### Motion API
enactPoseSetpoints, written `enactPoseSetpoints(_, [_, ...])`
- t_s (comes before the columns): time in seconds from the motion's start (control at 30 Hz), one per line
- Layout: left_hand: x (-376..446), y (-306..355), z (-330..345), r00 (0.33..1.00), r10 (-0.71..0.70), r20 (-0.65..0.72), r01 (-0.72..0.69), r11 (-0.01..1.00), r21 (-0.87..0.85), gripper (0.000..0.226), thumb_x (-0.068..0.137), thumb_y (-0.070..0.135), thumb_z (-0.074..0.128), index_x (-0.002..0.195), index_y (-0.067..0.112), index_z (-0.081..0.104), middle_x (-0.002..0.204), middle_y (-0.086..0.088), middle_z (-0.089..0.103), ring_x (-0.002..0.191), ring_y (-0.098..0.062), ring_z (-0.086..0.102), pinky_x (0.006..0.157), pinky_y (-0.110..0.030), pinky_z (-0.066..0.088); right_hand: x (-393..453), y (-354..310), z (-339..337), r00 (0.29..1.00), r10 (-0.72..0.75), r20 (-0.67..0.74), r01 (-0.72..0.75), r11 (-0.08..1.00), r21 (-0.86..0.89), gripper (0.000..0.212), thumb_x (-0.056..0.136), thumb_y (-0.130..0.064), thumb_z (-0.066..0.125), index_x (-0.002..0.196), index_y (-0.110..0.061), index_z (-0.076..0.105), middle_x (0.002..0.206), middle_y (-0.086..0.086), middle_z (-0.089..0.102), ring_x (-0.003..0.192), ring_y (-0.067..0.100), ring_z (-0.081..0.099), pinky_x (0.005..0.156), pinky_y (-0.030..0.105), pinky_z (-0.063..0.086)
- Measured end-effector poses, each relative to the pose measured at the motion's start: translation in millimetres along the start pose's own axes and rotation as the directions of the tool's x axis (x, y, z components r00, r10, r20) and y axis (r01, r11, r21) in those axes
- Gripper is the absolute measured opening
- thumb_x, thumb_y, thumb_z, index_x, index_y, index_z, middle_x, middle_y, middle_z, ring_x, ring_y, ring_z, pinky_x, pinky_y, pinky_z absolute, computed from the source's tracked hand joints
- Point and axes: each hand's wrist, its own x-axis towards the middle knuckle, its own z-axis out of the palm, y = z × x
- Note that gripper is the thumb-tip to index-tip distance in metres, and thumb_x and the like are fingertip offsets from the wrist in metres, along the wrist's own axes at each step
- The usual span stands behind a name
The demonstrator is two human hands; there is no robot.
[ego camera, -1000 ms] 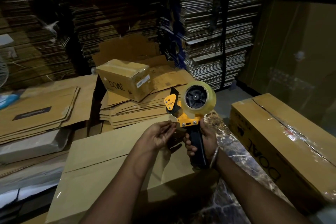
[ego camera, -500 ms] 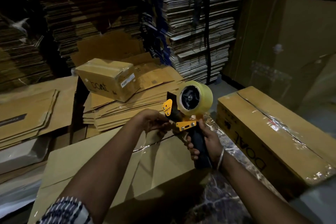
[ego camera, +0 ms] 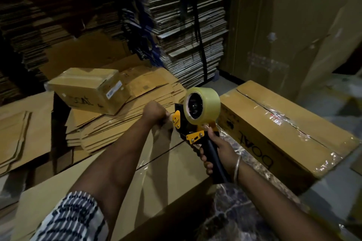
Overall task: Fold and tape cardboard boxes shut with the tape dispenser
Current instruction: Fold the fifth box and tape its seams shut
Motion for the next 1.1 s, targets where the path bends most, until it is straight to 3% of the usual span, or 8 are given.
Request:
enactPoseSetpoints(0.07, [10,-2,0,0.998,0.051,-0.041,-0.048,0.997,0.066,0.01,0.084,0.01,0.073,0.084,0.001,0.077,0.079,-0.014,0.074,0.076,-0.025,0.073,0.07,-0.035,0.062,0,0,-3,1.0,0.019,-0.008,-0.019,1.0,0.014,0.074,0.088,-0.076,0.035,0.071,-0.006,0.052,0.059,0.007,0.046,0.038,0.016,0.039,0.04,0.021,0.034])
enactPoseSetpoints(0.2, [26,-1,11,0.994,0.081,-0.076,-0.069,0.987,0.146,0.015,0.08,0.01,0.073,0.07,-0.002,0.072,0.081,-0.016,0.073,0.087,-0.026,0.074,0.062,-0.029,0.046,3,0,0,0.999,0.012,-0.038,-0.011,1.0,0.019,0.074,0.087,-0.077,0.036,0.072,-0.006,0.053,0.059,0.007,0.047,0.04,0.017,0.04,0.042,0.022,0.035])
enactPoseSetpoints(0.4, [37,5,24,0.99,0.115,-0.084,-0.1,0.98,0.17,0.011,0.082,0.013,0.076,0.082,0.002,0.078,0.082,-0.014,0.075,0.084,-0.026,0.073,0.079,-0.042,0.061,6,-3,7,0.997,0.034,-0.07,-0.033,0.999,0.009,0.074,0.079,-0.081,0.041,0.074,-0.008,0.052,0.058,0.005,0.047,0.041,0.017,0.04,0.043,0.023,0.035])
enactPoseSetpoints(0.7, [47,6,23,0.992,0.124,-0.02,-0.116,0.964,0.239,0.018,0.086,0.017,0.074,0.089,-0.001,0.077,0.09,-0.017,0.075,0.091,-0.031,0.072,0.084,-0.043,0.06,12,-7,16,0.997,0.009,-0.081,-0.007,0.999,0.031,0.074,0.088,-0.078,0.036,0.071,-0.008,0.051,0.057,0.006,0.047,0.041,0.017,0.041,0.041,0.022,0.036])
enactPoseSetpoints(0.83, [42,7,23,0.997,0.081,-0.001,-0.076,0.944,0.32,0.026,0.088,0.024,0.073,0.087,-0.002,0.073,0.089,-0.013,0.072,0.094,-0.03,0.071,0.075,-0.035,0.055,15,-5,15,0.996,0.014,-0.084,-0.01,0.999,0.04,0.075,0.086,-0.079,0.038,0.07,-0.008,0.052,0.057,0.006,0.048,0.04,0.018,0.041,0.041,0.022,0.036])
enactPoseSetpoints(0.97, [32,-2,24,0.998,0.052,-0.031,-0.043,0.968,0.246,0.023,0.094,0.017,0.056,0.102,-0.002,0.068,0.101,-0.018,0.064,0.101,-0.034,0.063,0.07,-0.033,0.045,16,-6,14,0.997,0.017,-0.07,-0.016,1.0,0.019,0.075,0.082,-0.081,0.039,0.069,-0.009,0.052,0.057,0.006,0.048,0.04,0.017,0.041,0.042,0.022,0.036])
enactPoseSetpoints(1.07, [30,-22,27,0.997,0.054,-0.059,-0.049,0.995,0.087,0.035,0.099,0.033,0.051,0.101,0.005,0.071,0.106,-0.017,0.066,0.096,-0.032,0.061,0.069,-0.03,0.039,15,-9,11,0.998,0.026,-0.052,-0.025,1.0,0.016,0.073,0.086,-0.079,0.038,0.069,-0.008,0.051,0.057,0.006,0.047,0.04,0.017,0.04,0.042,0.022,0.035])
enactPoseSetpoints(1.1, [26,-25,28,0.993,0.086,-0.085,-0.074,0.988,0.135,0.04,0.1,0.04,0.051,0.098,0.006,0.071,0.101,-0.017,0.067,0.091,-0.031,0.061,0.069,-0.03,0.039,15,-10,11,0.998,0.027,-0.048,-0.026,1.0,0.018,0.073,0.087,-0.078,0.037,0.069,-0.009,0.051,0.058,0.006,0.047,0.04,0.016,0.04,0.041,0.022,0.035])
